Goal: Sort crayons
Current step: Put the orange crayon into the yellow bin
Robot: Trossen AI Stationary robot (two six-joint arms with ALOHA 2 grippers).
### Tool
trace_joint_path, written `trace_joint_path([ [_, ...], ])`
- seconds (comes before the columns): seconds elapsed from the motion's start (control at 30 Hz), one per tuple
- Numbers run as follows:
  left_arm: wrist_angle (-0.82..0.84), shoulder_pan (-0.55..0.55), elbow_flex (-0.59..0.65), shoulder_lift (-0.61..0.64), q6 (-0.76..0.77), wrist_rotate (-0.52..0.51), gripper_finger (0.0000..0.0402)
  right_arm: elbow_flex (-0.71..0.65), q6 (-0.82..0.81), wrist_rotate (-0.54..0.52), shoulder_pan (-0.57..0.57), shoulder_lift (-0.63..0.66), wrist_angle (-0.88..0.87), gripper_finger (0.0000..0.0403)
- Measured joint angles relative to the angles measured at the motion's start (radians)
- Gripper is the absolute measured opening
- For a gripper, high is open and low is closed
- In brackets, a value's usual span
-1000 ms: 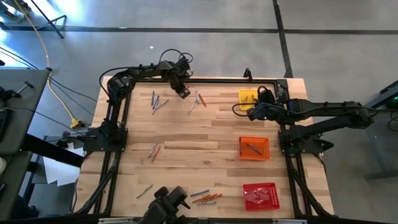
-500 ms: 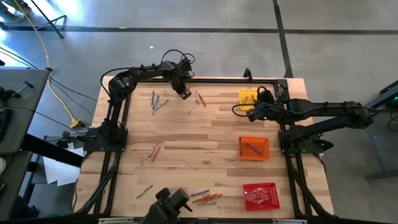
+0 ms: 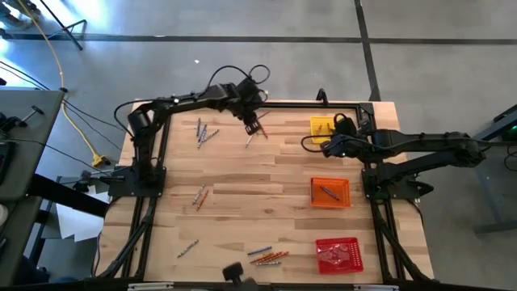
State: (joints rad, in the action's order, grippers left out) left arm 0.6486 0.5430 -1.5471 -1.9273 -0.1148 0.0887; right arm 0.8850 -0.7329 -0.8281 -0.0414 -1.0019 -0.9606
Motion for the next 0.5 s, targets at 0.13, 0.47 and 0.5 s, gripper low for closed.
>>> trace_joint_path([
  [0.13, -0.048, -0.086, 0.0, 0.058, -0.019, 0.0, 0.0001, -0.099, -0.082, -0.024, 0.0, 0.0, 0.009, 0.007],
  [0.47, -0.482, -0.221, 0.237, 0.217, 0.088, 0.057, 0.0001, -0.344, -0.077, -0.114, 0.001, 0.002, 0.445, 0.007],
  [0.5, -0.536, -0.227, 0.279, 0.237, 0.105, 0.057, 0.0001, -0.352, -0.016, -0.113, 0.001, 0.002, 0.527, 0.007],
])
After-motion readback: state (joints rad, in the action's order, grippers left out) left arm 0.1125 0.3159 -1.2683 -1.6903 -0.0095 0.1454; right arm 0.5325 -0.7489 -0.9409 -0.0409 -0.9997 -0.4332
